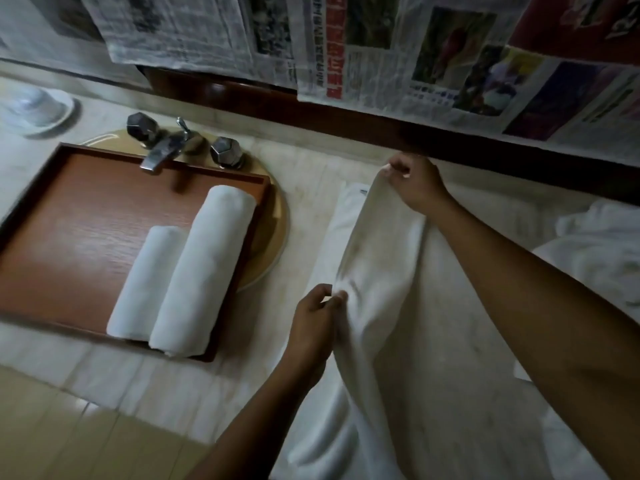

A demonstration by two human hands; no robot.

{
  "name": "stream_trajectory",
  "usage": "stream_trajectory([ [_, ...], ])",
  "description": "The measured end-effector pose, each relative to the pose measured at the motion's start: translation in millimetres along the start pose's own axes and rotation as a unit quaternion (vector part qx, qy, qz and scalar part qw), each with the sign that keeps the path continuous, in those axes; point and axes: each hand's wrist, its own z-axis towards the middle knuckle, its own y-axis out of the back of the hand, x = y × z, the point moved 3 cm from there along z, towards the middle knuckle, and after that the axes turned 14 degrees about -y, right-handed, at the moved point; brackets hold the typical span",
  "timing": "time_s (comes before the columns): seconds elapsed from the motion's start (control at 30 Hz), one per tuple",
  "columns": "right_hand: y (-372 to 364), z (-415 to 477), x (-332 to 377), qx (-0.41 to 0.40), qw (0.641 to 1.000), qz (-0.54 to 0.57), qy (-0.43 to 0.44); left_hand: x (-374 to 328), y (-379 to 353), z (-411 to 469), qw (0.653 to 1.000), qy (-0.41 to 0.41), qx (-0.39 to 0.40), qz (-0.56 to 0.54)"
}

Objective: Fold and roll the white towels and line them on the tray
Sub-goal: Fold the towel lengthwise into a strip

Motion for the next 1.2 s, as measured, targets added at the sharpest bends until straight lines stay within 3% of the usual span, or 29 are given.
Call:
stream_trajectory([
  [0.2, -68, -4, 2, 0.035, 0.997, -0.059, -0.024, 32, 40, 14, 0.99, 0.052, 0.008, 0.133],
  [0.33, -73, -4, -2, 0.002, 0.998, -0.068, -0.017, 13, 46, 12, 0.993, 0.067, 0.072, -0.073],
  [0.37, -72, -3, -2, 0.008, 0.997, -0.078, -0.01, 14, 52, 16, 0.994, 0.056, 0.067, -0.071],
  [0.5, -65, -1, -2, 0.048, 0.996, -0.072, -0.015, 41, 71, 28, 0.99, 0.006, -0.009, 0.138],
  [0.67, -73, 5, 0, 0.012, 0.997, -0.065, -0.035, 38, 70, 28, 0.957, -0.03, 0.008, 0.29],
  [1.03, -88, -2, -12, -0.125, 0.988, -0.078, -0.04, 32, 61, 22, 0.944, -0.035, 0.004, 0.329],
  [1.2, -70, 6, -6, -0.035, 0.99, -0.133, -0.019, 30, 60, 23, 0.943, -0.033, -0.001, 0.331],
])
